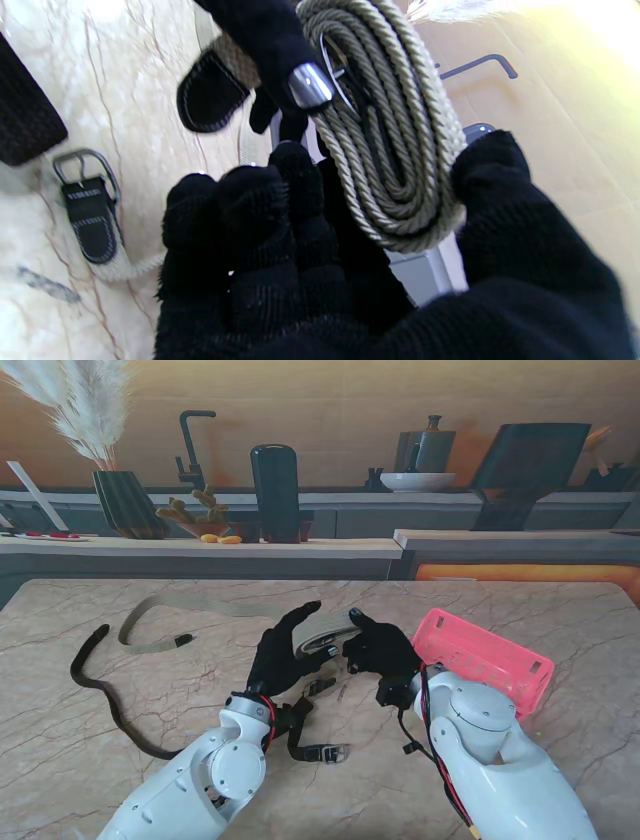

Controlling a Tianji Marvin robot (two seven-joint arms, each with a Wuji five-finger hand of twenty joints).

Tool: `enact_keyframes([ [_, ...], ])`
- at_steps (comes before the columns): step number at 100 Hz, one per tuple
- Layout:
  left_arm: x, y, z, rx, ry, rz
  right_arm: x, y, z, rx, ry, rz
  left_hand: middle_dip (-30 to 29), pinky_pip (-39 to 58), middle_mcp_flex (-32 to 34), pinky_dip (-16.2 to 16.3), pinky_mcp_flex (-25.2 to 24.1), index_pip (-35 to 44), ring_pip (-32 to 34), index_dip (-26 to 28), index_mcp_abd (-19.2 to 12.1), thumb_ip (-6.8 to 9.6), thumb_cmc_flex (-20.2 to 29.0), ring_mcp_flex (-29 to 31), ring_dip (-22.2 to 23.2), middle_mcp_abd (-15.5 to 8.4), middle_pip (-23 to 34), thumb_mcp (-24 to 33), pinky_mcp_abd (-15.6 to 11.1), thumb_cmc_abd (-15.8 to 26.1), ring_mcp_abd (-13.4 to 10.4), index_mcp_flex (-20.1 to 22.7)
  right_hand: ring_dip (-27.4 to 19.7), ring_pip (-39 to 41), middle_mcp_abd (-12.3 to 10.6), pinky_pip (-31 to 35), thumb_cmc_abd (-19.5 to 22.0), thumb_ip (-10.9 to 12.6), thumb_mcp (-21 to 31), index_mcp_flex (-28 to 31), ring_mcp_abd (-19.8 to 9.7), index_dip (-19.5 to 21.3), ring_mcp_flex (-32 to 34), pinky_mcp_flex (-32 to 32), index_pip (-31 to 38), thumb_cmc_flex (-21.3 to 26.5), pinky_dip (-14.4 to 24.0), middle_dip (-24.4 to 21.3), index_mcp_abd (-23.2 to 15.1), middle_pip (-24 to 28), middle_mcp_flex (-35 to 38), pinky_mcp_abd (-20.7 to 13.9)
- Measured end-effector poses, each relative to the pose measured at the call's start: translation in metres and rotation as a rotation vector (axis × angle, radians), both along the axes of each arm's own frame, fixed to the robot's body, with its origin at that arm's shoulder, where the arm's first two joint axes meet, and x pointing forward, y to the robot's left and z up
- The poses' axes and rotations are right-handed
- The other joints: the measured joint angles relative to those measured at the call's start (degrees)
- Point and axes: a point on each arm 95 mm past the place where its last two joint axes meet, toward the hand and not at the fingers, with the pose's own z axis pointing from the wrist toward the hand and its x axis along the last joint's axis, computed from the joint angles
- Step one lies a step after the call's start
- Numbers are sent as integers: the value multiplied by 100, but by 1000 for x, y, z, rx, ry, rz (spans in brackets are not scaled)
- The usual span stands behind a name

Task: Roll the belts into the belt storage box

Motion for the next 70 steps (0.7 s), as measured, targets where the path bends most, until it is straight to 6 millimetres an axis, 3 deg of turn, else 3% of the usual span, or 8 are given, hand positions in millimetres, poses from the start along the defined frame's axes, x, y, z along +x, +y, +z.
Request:
enact_keyframes([
  [40, 2, 3, -6, -4, 25, 6, 13, 14, -23, 24, 144, 127, -138, -262, -364, -247, -74, -1542, -97, -191, -11, 4, 335, -180, -193, -2, -70, -755, -393, 371, -103, -174, 129, 150, 0, 3, 143, -10, 0, -104, -3, 241, -2, -32, 206, 0, 73, 74, 0, 56, -3, -4],
  [70, 1, 5, -5, -11, -6, 23, 15, 26, -34, -54, 151, 252, -140, -304, -364, -267, -85, -1755, -90, -40, -91, 2, 339, -240, -257, -2, -70, -857, -523, 404, -171, -174, 137, 206, 0, 16, 290, -26, -11, -104, -3, 222, -2, -108, 206, -114, 108, 85, 0, 68, -3, -4],
])
